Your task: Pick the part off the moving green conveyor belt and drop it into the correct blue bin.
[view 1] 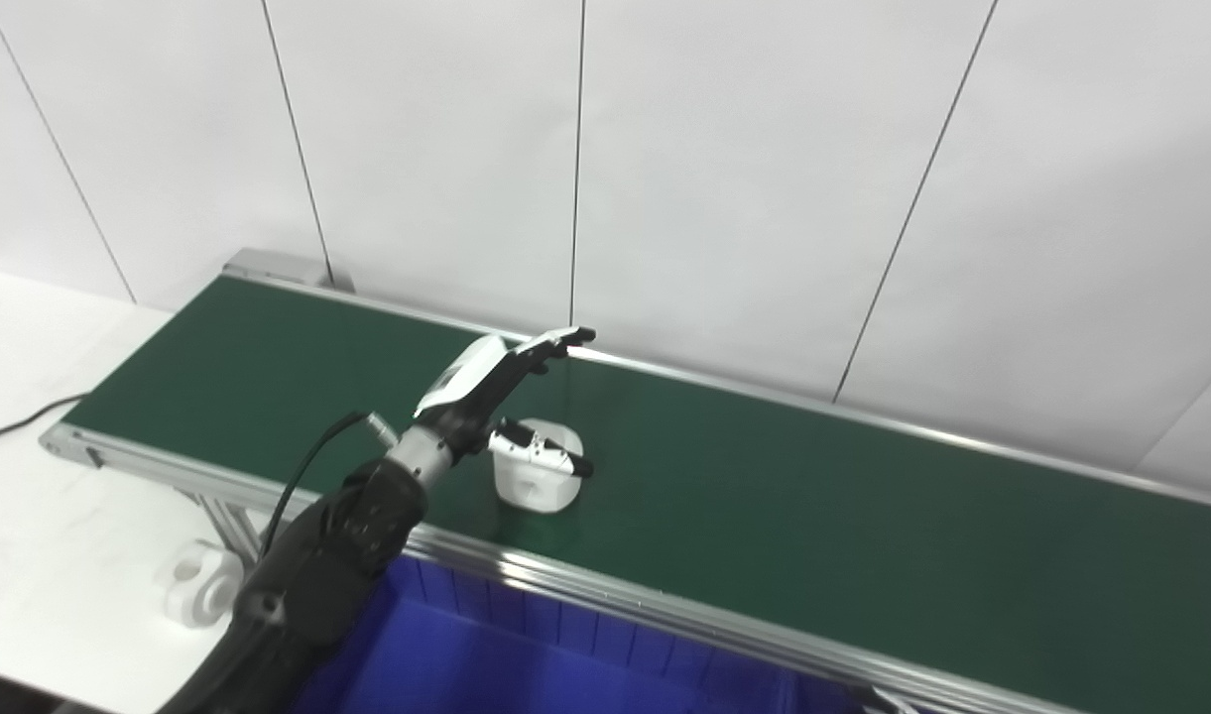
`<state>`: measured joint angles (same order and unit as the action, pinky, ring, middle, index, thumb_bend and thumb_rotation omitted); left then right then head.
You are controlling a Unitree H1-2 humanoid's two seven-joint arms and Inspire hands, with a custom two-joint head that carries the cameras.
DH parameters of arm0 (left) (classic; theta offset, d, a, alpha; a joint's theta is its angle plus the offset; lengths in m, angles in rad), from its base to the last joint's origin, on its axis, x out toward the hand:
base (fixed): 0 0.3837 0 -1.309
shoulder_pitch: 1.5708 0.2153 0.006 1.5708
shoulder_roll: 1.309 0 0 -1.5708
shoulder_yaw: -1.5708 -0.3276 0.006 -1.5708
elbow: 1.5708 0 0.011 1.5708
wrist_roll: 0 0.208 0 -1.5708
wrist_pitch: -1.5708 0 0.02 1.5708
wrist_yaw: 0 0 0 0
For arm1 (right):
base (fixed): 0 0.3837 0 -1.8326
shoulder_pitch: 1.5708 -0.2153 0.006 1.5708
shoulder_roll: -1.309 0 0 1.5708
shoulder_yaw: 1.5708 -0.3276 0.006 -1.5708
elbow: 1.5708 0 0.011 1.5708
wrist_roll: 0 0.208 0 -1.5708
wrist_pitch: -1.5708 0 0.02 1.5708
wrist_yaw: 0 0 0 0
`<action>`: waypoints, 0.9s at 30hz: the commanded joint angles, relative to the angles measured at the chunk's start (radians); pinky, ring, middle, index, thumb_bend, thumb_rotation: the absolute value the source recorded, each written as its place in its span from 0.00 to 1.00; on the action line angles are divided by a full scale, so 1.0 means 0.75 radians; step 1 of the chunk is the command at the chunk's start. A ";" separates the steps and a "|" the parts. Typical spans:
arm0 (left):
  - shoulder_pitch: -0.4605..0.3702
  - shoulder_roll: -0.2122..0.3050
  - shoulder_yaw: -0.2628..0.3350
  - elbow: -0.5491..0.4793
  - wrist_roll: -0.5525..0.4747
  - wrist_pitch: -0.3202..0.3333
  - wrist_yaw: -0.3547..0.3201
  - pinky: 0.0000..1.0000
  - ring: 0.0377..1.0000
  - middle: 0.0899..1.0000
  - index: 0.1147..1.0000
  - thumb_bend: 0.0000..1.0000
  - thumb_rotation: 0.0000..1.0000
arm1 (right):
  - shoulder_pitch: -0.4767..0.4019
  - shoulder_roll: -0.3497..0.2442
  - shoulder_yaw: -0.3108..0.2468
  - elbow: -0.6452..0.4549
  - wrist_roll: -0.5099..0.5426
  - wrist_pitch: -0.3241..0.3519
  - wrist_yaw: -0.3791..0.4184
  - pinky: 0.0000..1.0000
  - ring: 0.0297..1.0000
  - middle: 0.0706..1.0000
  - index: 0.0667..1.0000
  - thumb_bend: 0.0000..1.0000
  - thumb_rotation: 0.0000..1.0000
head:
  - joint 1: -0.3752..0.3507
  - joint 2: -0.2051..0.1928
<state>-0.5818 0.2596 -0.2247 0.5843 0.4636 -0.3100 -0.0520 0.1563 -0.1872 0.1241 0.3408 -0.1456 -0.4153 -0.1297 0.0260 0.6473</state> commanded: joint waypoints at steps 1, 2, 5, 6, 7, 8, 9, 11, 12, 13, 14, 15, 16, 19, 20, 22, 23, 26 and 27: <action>-0.092 0.021 -0.010 0.001 0.026 -0.011 0.031 0.75 0.84 0.89 0.88 0.76 0.23 | -0.010 0.000 -0.013 -0.031 0.000 -0.072 -0.005 0.57 0.65 0.69 0.75 0.57 0.36 | 0.007 0.005; -0.101 0.023 -0.017 0.016 0.034 -0.009 0.030 0.74 0.84 0.89 0.88 0.76 0.22 | -0.012 0.000 -0.014 -0.029 -0.003 -0.072 -0.006 0.57 0.65 0.69 0.75 0.57 0.37 | 0.007 0.005; -0.124 0.023 -0.034 0.049 0.046 0.019 0.015 0.74 0.83 0.89 0.89 0.77 0.21 | -0.013 0.002 -0.017 -0.028 0.002 -0.072 -0.005 0.56 0.64 0.68 0.75 0.60 0.42 | 0.016 0.010; -0.130 0.024 -0.043 0.059 0.054 0.024 0.014 0.74 0.83 0.89 0.89 0.77 0.21 | -0.014 0.003 -0.018 -0.027 0.006 -0.072 -0.004 0.56 0.64 0.68 0.75 0.60 0.42 | 0.016 0.010; -0.135 0.026 -0.054 0.064 0.069 0.039 0.011 0.75 0.84 0.90 0.90 0.77 0.23 | -0.014 0.004 -0.019 -0.025 0.009 -0.072 -0.003 0.56 0.64 0.68 0.75 0.59 0.42 | 0.016 0.010; -0.142 0.028 -0.070 0.068 0.094 0.064 0.004 0.75 0.84 0.90 0.90 0.78 0.23 | -0.014 0.005 -0.022 -0.025 0.015 -0.072 0.003 0.56 0.64 0.68 0.75 0.59 0.42 | 0.025 0.013; -0.149 0.029 -0.087 0.072 0.116 0.084 -0.003 0.77 0.86 0.91 0.90 0.78 0.24 | -0.012 0.004 -0.024 -0.026 0.016 -0.071 0.006 0.56 0.65 0.69 0.75 0.58 0.41 | 0.027 0.013; -0.158 0.031 -0.114 0.076 0.144 0.119 -0.019 0.81 0.90 0.92 0.91 0.80 0.23 | -0.009 0.004 -0.027 -0.029 0.016 -0.071 0.012 0.57 0.65 0.69 0.75 0.58 0.43 | 0.027 0.013; -0.162 0.031 -0.127 0.082 0.153 0.127 -0.024 0.82 0.91 0.92 0.91 0.80 0.21 | -0.009 0.003 -0.027 -0.031 0.015 -0.071 0.015 0.58 0.66 0.69 0.76 0.57 0.43 | 0.027 0.013; -0.165 0.028 -0.135 0.087 0.156 0.137 -0.033 0.83 0.91 0.92 0.91 0.80 0.19 | -0.008 0.001 -0.028 -0.032 0.015 -0.071 0.018 0.58 0.66 0.69 0.76 0.57 0.44 | 0.034 0.014; -0.168 0.023 -0.141 0.096 0.155 0.146 -0.041 0.83 0.91 0.93 0.91 0.80 0.17 | -0.009 -0.001 -0.029 -0.031 0.017 -0.071 0.021 0.58 0.66 0.69 0.76 0.58 0.45 | 0.035 0.013; -0.171 0.020 -0.144 0.102 0.154 0.153 -0.047 0.83 0.91 0.93 0.90 0.81 0.14 | -0.009 -0.003 -0.029 -0.030 0.017 -0.072 0.023 0.58 0.66 0.69 0.76 0.58 0.46 | 0.035 0.013; -0.173 0.014 -0.151 0.119 0.154 0.154 -0.048 0.82 0.90 0.92 0.90 0.81 0.13 | -0.010 -0.003 -0.031 -0.028 0.018 -0.072 0.021 0.58 0.66 0.69 0.76 0.58 0.46 | 0.035 0.013; -0.181 -0.001 -0.165 0.159 0.146 0.166 -0.062 0.81 0.89 0.91 0.89 0.81 0.06 | -0.011 0.000 -0.036 -0.025 0.025 -0.072 0.025 0.57 0.65 0.69 0.75 0.58 0.45 | 0.035 0.013; -0.183 -0.008 -0.169 0.175 0.140 0.171 -0.069 0.80 0.88 0.91 0.88 0.82 0.05 | -0.010 -0.001 -0.037 -0.026 0.027 -0.072 0.026 0.57 0.65 0.69 0.75 0.58 0.45 | 0.036 0.018; -0.185 -0.023 -0.169 0.206 0.117 0.165 -0.079 0.79 0.87 0.90 0.88 0.82 0.01 | -0.009 -0.004 -0.037 -0.029 0.024 -0.072 0.027 0.58 0.65 0.69 0.76 0.58 0.45 | 0.036 0.020; -0.183 -0.030 -0.168 0.216 0.110 0.160 -0.078 0.78 0.86 0.89 0.87 0.82 0.01 | -0.008 -0.005 -0.038 -0.029 0.026 -0.072 0.029 0.58 0.66 0.69 0.76 0.58 0.46 | 0.036 0.020; -0.181 -0.043 -0.168 0.239 0.099 0.149 -0.079 0.77 0.84 0.87 0.84 0.81 0.00 | -0.008 -0.003 -0.043 -0.027 0.037 -0.072 0.040 0.59 0.66 0.69 0.76 0.58 0.46 | 0.036 0.020; -0.179 -0.054 -0.167 0.259 0.099 0.131 -0.052 0.74 0.80 0.81 0.79 0.77 0.00 | -0.007 -0.002 -0.045 -0.028 0.040 -0.072 0.042 0.58 0.66 0.69 0.76 0.58 0.46 | 0.036 0.020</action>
<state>-0.6641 0.2196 -0.3571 0.7803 0.5503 -0.1810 -0.1230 0.1562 -0.1826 0.0999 0.3415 -0.1301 -0.4157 -0.0999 0.0522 0.6627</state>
